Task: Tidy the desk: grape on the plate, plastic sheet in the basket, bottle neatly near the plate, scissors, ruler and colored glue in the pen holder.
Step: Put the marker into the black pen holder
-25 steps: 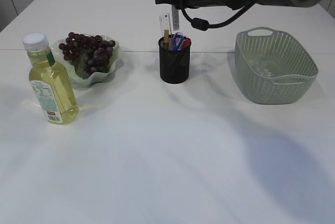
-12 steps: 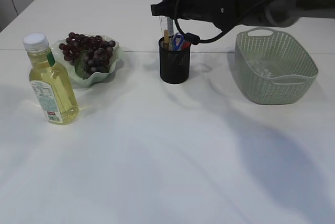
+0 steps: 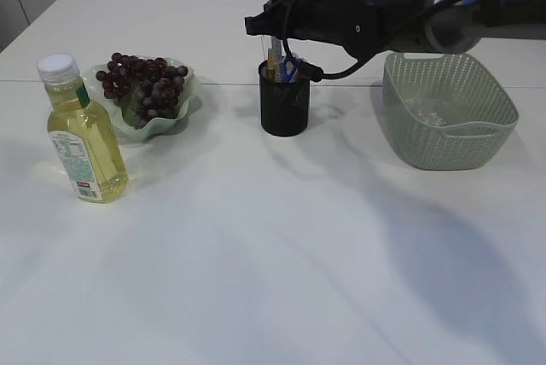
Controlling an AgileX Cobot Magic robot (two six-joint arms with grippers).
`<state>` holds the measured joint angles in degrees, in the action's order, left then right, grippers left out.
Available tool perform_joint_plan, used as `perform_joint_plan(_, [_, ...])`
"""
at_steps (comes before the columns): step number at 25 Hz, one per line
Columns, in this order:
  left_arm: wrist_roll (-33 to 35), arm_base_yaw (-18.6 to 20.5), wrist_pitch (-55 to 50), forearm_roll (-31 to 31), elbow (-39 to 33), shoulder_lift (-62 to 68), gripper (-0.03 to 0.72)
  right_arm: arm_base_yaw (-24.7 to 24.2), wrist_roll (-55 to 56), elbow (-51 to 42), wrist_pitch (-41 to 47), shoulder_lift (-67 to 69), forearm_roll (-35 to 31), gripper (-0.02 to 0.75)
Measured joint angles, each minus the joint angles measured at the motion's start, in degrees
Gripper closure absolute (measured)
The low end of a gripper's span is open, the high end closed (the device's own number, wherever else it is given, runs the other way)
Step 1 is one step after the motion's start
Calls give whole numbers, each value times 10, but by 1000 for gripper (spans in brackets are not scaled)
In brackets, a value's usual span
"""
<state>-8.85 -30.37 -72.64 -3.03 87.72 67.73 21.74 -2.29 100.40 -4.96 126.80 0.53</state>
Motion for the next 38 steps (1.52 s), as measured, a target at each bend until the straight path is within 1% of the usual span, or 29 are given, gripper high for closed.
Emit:
perform_joint_plan(8, [0, 0, 0, 0, 0, 0, 447, -1, -29, 0, -5, 1, 0, 565])
perform_joint_plan(27, [0, 0, 0, 0, 0, 0, 446, -1, -34, 0, -7, 4, 0, 561])
perform_joint_plan(31, [0, 0, 0, 0, 0, 0, 446, -1, -36, 0, -7, 4, 0, 515])
perform_joint_plan(36, [0, 0, 0, 0, 0, 0, 446, -1, -36, 0, -3, 4, 0, 384])
perform_joint_plan(38, [0, 0, 0, 0, 0, 0, 446, -1, -36, 0, 1, 4, 0, 353])
